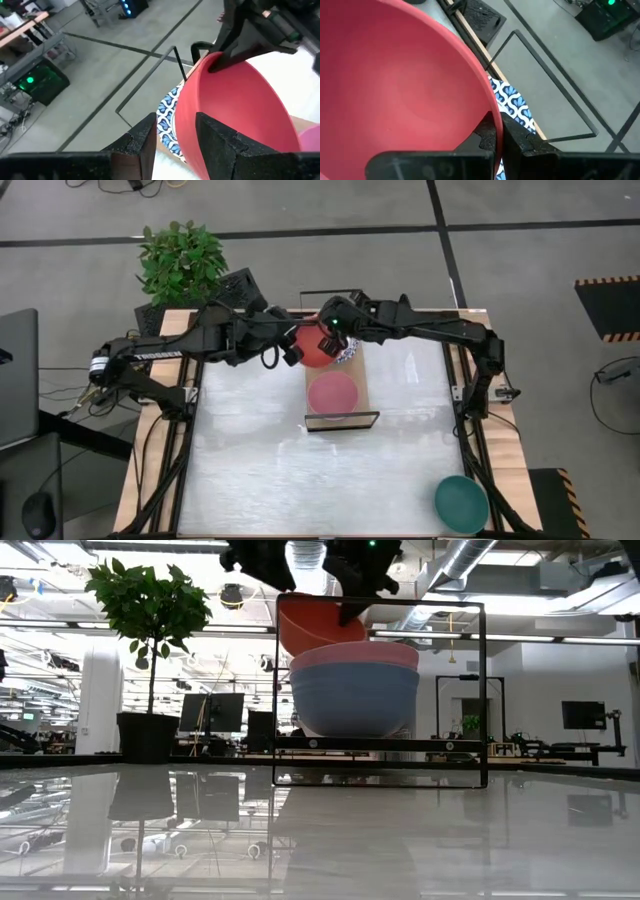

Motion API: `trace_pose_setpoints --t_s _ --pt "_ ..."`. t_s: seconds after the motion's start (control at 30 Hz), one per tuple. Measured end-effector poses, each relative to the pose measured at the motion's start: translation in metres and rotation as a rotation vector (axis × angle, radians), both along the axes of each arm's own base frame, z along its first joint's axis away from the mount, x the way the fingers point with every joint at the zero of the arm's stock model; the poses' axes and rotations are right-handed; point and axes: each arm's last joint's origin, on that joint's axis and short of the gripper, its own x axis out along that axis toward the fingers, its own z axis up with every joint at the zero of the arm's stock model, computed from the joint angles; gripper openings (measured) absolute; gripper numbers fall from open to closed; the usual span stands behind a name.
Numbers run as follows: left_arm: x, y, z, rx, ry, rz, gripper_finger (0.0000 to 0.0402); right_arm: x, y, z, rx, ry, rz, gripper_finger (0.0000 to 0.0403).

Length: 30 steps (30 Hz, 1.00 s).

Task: Place and stack bowls onto a shelf
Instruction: Stack the orange bowl on top of the pink bowl on the shelf

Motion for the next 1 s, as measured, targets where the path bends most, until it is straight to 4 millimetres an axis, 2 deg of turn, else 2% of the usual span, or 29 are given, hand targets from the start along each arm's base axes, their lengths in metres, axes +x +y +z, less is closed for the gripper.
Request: trace_pose_setpoints --t_s 0.23,0.43,1.0 --pt "-0.0023 0.0014 -0.0034 -0.033 0.022 0.003 0.0123 0.0017 -0.0003 0.0025 -0.014 -0.025 0.006 0.003" --pt "-0.0062 -0.0002 0.0017 -0.089 -0.066 0.028 0.0123 0.0009 -0.0048 0.0033 -0.015 -0.034 -0.007 0.003" --pt "-0.0066 -0.0017 0.0009 -0.199 -0.133 0.026 0.0123 0.0028 -0.007 0.0057 -0.102 -0.027 -0.033 0.003"
